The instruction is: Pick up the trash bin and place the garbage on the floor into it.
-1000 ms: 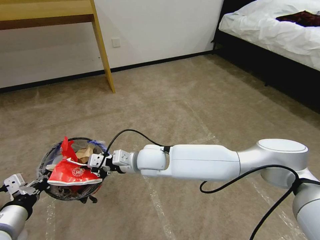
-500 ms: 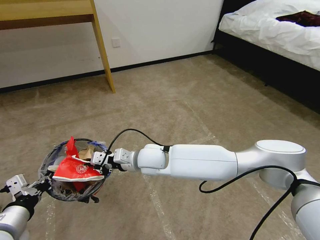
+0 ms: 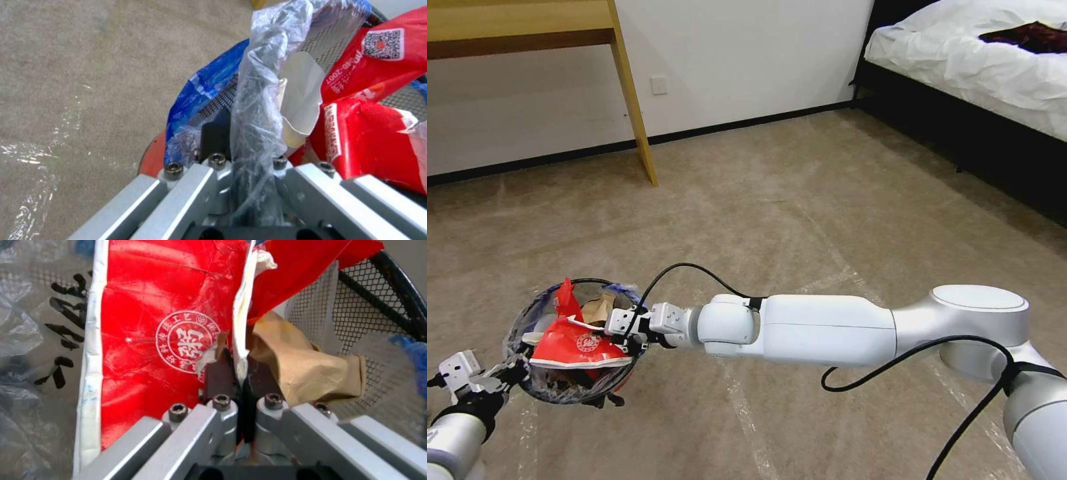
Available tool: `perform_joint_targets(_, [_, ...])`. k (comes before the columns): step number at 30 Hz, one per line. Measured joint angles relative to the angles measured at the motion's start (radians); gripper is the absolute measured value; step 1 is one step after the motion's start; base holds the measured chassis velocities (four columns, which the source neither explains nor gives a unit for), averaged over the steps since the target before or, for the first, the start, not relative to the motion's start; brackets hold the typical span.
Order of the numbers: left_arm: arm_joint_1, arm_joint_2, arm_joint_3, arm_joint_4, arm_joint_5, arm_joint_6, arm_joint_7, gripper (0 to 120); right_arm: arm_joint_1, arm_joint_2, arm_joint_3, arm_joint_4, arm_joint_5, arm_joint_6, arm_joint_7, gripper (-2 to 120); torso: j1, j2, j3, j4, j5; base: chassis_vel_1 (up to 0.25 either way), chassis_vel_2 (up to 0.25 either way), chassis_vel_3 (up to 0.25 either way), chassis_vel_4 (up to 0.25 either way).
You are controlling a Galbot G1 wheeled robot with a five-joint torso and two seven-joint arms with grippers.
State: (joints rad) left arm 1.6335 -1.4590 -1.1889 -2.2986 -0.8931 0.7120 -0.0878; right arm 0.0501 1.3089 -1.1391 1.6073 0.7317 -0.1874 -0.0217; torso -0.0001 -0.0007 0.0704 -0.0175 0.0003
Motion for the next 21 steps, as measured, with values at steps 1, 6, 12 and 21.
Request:
perform_joint_targets(1, [0.000, 0.000, 0.000, 0.000, 0.000, 0.000, 0.000, 1, -0.001, -0.001, 0.000, 0.003, 0.000, 0.000, 0.001, 6, 0.000, 0.000, 0.000, 0.0000, 0.0000, 0.000, 0.000, 0.000, 0.000])
perform_joint_targets(6, [0.001, -0.001, 0.000, 0.000, 0.000, 0.000, 0.000, 1, -0.001, -0.005, 0.002, 0.010, -0.001, -0.001, 0.006, 21, 0.000, 0.000, 0.000, 0.0000, 0.0000, 0.000, 0.000, 0.000, 0.000])
perform_joint_targets(12, [0.005, -0.001, -0.002, -0.002, 0.000, 0.000, 0.001, 1, -0.001, -0.008, 0.010, 0.016, -0.003, -0.001, 0.007, 57, 0.000, 0.000, 0.000, 0.0000, 0.0000, 0.000, 0.000, 0.000, 0.000])
perform_joint_targets(21, [0.007, 0.000, -0.003, 0.001, 0.000, 0.000, 0.001, 1, 0.002, -0.011, 0.014, 0.020, -0.004, 0.001, 0.007, 86, 0.000, 0.000, 0.000, 0.0000, 0.0000, 0.000, 0.000, 0.000, 0.000])
